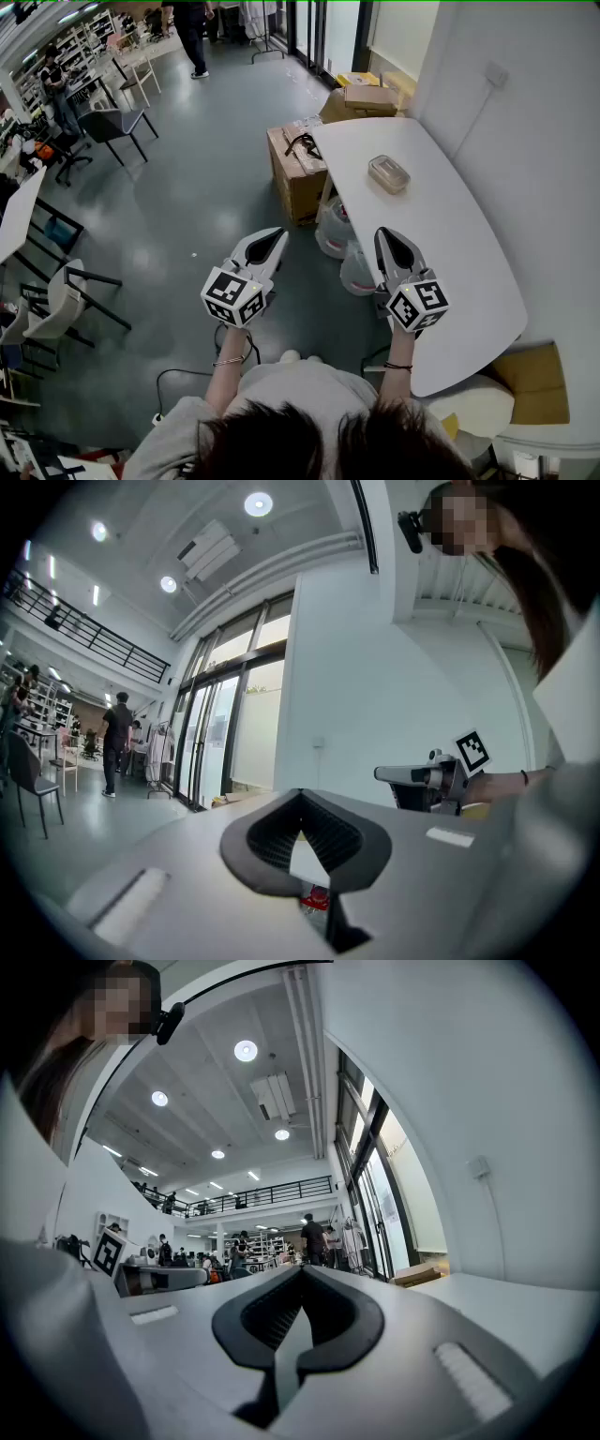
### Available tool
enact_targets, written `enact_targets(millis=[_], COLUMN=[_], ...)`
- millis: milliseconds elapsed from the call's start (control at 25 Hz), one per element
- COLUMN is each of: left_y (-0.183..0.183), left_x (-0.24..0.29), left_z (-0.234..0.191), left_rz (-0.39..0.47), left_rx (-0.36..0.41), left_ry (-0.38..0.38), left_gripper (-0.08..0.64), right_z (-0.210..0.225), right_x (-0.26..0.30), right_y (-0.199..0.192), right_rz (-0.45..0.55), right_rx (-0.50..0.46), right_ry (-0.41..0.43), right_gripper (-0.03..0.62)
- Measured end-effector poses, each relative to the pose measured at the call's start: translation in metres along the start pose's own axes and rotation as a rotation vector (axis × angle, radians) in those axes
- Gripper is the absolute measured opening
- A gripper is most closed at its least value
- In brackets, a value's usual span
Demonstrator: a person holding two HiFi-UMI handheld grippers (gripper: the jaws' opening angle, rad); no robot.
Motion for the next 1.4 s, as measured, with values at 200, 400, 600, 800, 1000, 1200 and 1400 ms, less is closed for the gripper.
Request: enact_targets(millis=[200,400,600,800,1000,1200,1400], left_y=[-0.003,-0.002,-0.002,0.001,0.002,-0.003,-0.012], left_x=[-0.003,-0.008,-0.009,-0.009,-0.006,0.005,0.023], left_z=[0.001,0.002,0.005,0.008,0.0,-0.006,-0.019], left_rz=[-0.005,-0.004,-0.006,-0.003,-0.001,-0.012,-0.017], left_rx=[-0.002,0.0,-0.002,0.005,0.012,0.007,-0.01], left_ry=[0.009,0.021,0.037,0.046,0.066,0.055,0.025], left_gripper=[-0.009,-0.009,-0.009,-0.009,-0.009,-0.009,-0.009], right_z=[0.003,0.003,0.004,0.008,0.019,0.03,0.038], right_x=[-0.004,-0.006,-0.007,-0.008,-0.002,0.003,0.016], right_y=[-0.001,-0.002,-0.001,-0.003,-0.001,-0.003,-0.009], right_rz=[0.0,-0.001,-0.008,-0.014,-0.014,-0.015,-0.014], right_rx=[0.002,0.005,0.007,0.011,0.015,0.023,0.039], right_ry=[-0.005,-0.002,0.007,0.013,-0.003,-0.025,-0.056], right_gripper=[0.012,0.012,0.012,0.012,0.012,0.012,0.012])
Point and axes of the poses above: the fingertips, and each gripper's own axes: x forward along the fingers, z to its right, y out of its top, the point moved 7 cm from there along -x, backward along the fingers, and after that the axes turned 9 degrees about x, right-handed, at the moved point
